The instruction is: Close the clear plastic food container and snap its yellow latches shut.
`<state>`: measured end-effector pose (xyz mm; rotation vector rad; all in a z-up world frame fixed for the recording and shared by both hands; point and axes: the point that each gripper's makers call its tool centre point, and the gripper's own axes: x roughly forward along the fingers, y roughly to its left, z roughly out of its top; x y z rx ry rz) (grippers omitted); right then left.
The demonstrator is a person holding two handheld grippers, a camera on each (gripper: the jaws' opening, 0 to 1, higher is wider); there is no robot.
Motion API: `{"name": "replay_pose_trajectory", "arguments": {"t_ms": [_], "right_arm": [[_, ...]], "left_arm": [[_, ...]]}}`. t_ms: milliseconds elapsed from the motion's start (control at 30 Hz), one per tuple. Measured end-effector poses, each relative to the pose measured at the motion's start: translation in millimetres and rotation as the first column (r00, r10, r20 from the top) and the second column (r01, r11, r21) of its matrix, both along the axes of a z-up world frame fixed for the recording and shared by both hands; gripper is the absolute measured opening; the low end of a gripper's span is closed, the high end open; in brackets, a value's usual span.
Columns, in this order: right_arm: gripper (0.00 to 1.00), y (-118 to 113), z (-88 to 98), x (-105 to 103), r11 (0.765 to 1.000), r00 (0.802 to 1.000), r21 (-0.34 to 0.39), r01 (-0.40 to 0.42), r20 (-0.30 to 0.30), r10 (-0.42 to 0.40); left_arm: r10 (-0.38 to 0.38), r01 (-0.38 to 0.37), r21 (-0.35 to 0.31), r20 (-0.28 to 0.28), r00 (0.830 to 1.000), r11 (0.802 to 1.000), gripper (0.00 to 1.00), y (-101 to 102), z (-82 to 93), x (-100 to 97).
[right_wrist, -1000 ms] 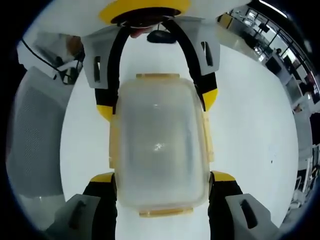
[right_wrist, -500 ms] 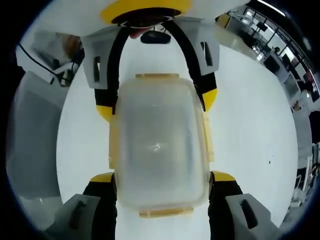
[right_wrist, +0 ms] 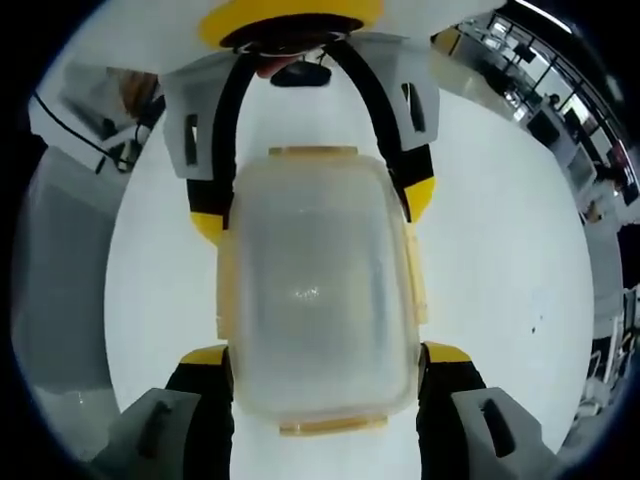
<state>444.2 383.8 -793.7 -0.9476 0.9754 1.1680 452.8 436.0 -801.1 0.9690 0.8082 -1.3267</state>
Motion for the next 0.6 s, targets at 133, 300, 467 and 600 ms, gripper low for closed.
{"name": "replay_pose_trajectory", "arguments": {"t_ms": [133, 300, 467, 600], "right_arm": [[0.75, -1, -0.4, 6, 1.000, 1.000, 0.000, 0.005, 0.001, -0.005], [0.76, -1, -0.7, 12, 1.000, 1.000, 0.005, 0.004, 0.004, -0.004], [0.76, 0, -1.4, 19, 1.000, 1.000, 0.007, 0.004, 0.008, -0.004], [0.76, 1, -1.3, 25, 1.000, 1.000, 0.007, 0.006, 0.010, -0.006]], "left_arm": [[-0.001, 0.001, 0.013, 0.002, 1.000, 1.000, 0.84, -1, -0.8, 6.2], [0.002, -0.002, 0.007, 0.004, 1.000, 1.000, 0.85, 0, -1.0, 12.0], [0.007, -0.007, 0.005, 0.008, 1.000, 1.000, 0.85, 0, -2.0, 17.9], [0.008, -0.008, 0.007, 0.011, 1.000, 1.000, 0.85, 0, -2.8, 24.5]]}}
